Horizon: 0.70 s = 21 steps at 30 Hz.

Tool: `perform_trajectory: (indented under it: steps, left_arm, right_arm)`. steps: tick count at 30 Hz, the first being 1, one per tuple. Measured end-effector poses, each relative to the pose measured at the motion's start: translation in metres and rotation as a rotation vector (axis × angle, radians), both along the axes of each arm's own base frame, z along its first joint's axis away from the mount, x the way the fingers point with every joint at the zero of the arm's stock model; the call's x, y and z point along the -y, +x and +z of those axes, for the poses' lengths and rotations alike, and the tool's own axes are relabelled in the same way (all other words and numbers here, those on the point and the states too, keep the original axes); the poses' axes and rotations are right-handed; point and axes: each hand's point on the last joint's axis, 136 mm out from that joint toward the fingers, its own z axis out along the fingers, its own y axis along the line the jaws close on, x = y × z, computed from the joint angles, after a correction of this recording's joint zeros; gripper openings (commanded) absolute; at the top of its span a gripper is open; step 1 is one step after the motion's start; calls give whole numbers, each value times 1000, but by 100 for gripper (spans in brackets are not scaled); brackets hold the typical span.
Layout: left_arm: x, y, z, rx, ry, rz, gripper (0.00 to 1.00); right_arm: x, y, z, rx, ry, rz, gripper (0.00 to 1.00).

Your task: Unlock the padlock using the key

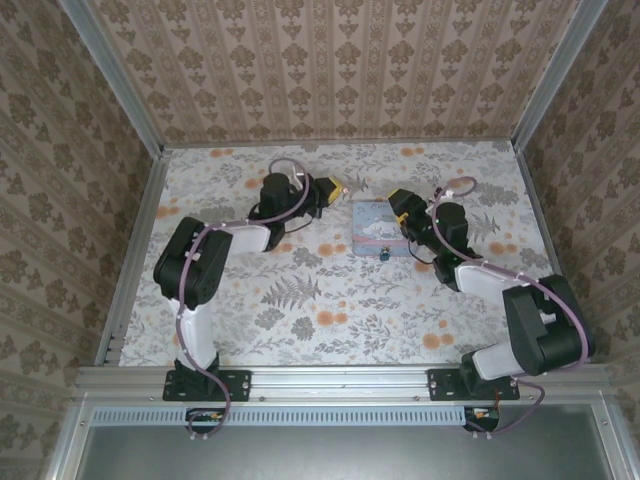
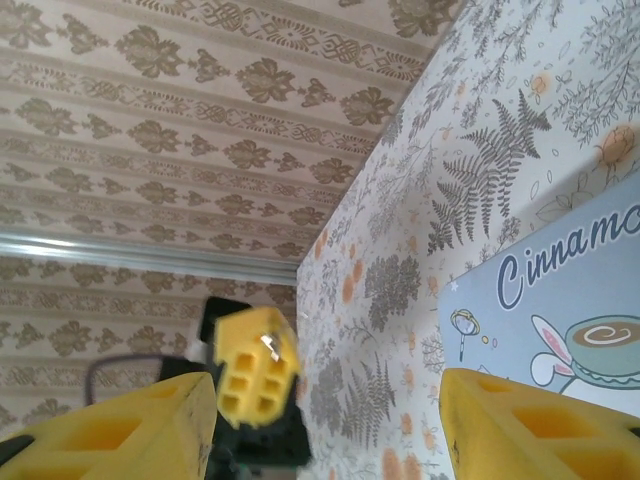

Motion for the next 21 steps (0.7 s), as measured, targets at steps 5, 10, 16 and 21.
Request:
perform_trajectory:
  steps: [5, 10, 16, 21]
  left_arm:
    - [7, 1, 31, 240, 218, -107, 0]
    - [34, -22, 73, 544, 594, -183, 0]
    - [28, -48, 72, 681, 855, -254, 0]
    - [8, -44, 46, 668, 997, -278, 0]
  right_arm:
    - [-6, -10, 4, 26, -66, 90, 56]
    - [-13, -13, 8, 52, -97, 142, 55]
    - [-14, -14, 9, 57, -95, 155, 51]
    - [-17, -14, 14, 73, -92, 174, 45]
